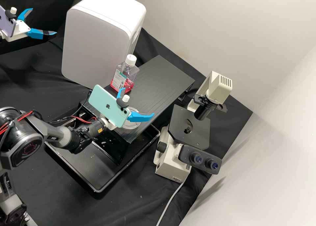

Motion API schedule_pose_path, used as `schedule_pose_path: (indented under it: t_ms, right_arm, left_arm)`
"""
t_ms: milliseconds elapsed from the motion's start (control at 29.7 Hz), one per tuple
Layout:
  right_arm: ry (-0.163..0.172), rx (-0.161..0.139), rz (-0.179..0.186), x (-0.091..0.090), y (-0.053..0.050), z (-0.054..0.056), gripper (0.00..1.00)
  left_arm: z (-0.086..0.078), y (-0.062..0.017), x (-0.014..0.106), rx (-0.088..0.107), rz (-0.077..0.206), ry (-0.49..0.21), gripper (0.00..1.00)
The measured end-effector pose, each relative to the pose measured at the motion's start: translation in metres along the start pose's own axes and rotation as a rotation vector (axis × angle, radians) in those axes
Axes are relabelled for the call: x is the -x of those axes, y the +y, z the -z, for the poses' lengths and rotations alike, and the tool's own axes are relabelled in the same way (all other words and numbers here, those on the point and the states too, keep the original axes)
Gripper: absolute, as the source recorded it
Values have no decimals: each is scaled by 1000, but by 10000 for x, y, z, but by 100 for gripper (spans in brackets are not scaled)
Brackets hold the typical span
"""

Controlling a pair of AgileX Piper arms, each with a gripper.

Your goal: Remove the lid from the petri dish

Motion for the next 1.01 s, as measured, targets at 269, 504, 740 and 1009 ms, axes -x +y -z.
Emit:
schedule_pose_path:
  t_ms: [269, 504, 740, 1009]
  right_arm:
    - [0, 0, 0, 0, 0, 0, 100]
    - [0, 0, 0, 0, 0, 0, 100]
    - [0, 0, 0, 0, 0, 0, 100]
    - [0, 0, 0, 0, 0, 0, 100]
  left_arm:
    - [0, 0, 0, 0, 0, 0, 100]
    - [0, 0, 0, 2, 0, 0, 100]
    - [-144, -88, 59, 72, 35, -50, 100]
    - [-627, -295, 246, 131, 115, -180, 100]
